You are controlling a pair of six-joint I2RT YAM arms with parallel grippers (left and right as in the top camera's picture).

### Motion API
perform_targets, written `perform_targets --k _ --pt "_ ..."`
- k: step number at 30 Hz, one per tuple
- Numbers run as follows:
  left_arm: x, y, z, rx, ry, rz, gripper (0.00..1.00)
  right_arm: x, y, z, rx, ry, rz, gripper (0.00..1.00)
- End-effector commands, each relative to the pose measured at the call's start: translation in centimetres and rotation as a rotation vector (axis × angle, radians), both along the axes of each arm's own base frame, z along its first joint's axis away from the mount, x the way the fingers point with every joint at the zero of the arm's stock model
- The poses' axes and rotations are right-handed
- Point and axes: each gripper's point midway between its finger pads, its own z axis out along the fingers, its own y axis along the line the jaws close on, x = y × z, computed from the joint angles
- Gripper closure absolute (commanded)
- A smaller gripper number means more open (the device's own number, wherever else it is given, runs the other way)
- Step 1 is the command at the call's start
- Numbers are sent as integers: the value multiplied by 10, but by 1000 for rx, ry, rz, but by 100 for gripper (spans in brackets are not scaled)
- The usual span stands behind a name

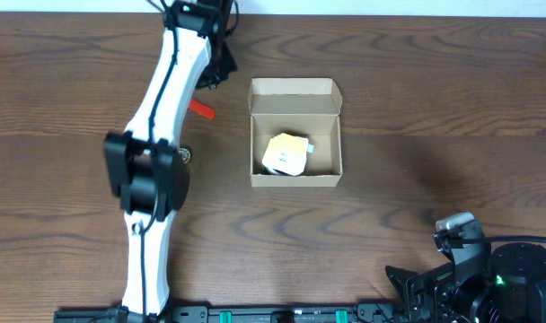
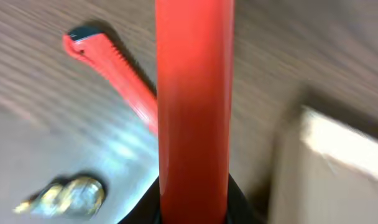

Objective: Pack container
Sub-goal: 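Carry the red stapler into the box and release it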

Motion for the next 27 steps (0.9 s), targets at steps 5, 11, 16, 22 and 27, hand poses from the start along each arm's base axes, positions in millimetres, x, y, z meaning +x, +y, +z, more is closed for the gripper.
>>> perform_targets --k 5,11,16,22,27 --pt "-58 -84 58 -28 -41 -325 94 0 -1 1 1 -3 -4 1" --pt "-117 -160 56 -64 19 -538 94 0 -1 1 1 -3 -4 1" --pt "-160 -195 39 -40 87 -620 94 0 -1 1 1 -3 -4 1" --pt "-190 -223 20 -78 143 -685 94 0 -1 1 1 -3 -4 1" --pt "-198 -234 16 -106 151 -652 94 0 -1 0 1 -3 -4 1"
